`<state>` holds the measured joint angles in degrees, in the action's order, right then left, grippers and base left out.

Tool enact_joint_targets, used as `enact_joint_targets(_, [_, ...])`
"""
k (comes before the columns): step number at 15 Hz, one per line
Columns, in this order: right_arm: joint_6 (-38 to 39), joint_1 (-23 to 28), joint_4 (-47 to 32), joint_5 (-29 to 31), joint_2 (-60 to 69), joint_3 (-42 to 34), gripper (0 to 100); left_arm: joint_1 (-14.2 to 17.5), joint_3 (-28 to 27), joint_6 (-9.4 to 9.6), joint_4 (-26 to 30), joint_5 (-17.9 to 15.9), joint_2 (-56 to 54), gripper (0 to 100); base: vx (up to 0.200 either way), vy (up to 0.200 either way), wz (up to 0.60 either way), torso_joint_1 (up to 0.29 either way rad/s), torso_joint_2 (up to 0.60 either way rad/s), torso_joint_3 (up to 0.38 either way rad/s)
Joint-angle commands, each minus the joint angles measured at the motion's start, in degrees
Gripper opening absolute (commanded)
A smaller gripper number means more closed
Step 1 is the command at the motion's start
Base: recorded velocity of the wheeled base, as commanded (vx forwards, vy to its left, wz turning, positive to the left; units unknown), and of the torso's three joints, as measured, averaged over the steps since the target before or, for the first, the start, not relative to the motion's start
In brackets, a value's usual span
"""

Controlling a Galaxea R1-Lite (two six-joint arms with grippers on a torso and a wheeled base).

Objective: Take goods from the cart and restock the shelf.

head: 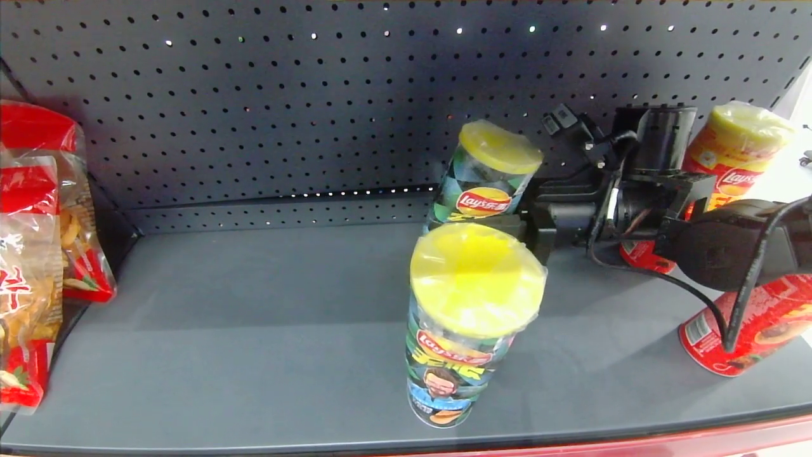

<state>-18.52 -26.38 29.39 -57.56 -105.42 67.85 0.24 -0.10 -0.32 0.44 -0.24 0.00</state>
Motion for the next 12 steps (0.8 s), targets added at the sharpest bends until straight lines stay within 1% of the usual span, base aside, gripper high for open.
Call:
enact_joint_targets(1, [0.1,-1.3,0.1,0.1,-1.1,3.0,0,0.0,0.0,-0.03,0.0,0.0,0.1,100,0.0,0.0,0.0,0.0,0.0,0.0])
enact_joint_targets(2, [0.5,-1.7,-0.7,0.3,-1.8,5.7,0,0.0,0.0,-0.03,0.0,0.0,0.1,100,0.0,0.0,0.0,0.0,0.0,0.0])
enact_joint_targets(4, [0.3,-1.7,-5.1,0.3,-1.4,7.5,0,0.0,0.0,-0.03,0.0,0.0,0.1,100,0.0,0.0,0.0,0.0,0.0,0.0])
enact_joint_targets(6, [0.1,-1.7,-7.5,0.6,-1.1,8.6,0,0.0,0.0,-0.03,0.0,0.1,0.1,100,0.0,0.0,0.0,0.0,0.0,0.0])
enact_joint_targets(12, [-0.2,-2.5,-7.6,0.8,-1.1,8.5,0,0.0,0.0,-0.03,0.0,0.1,0.1,100,0.0,0.0,0.0,0.0,0.0,0.0])
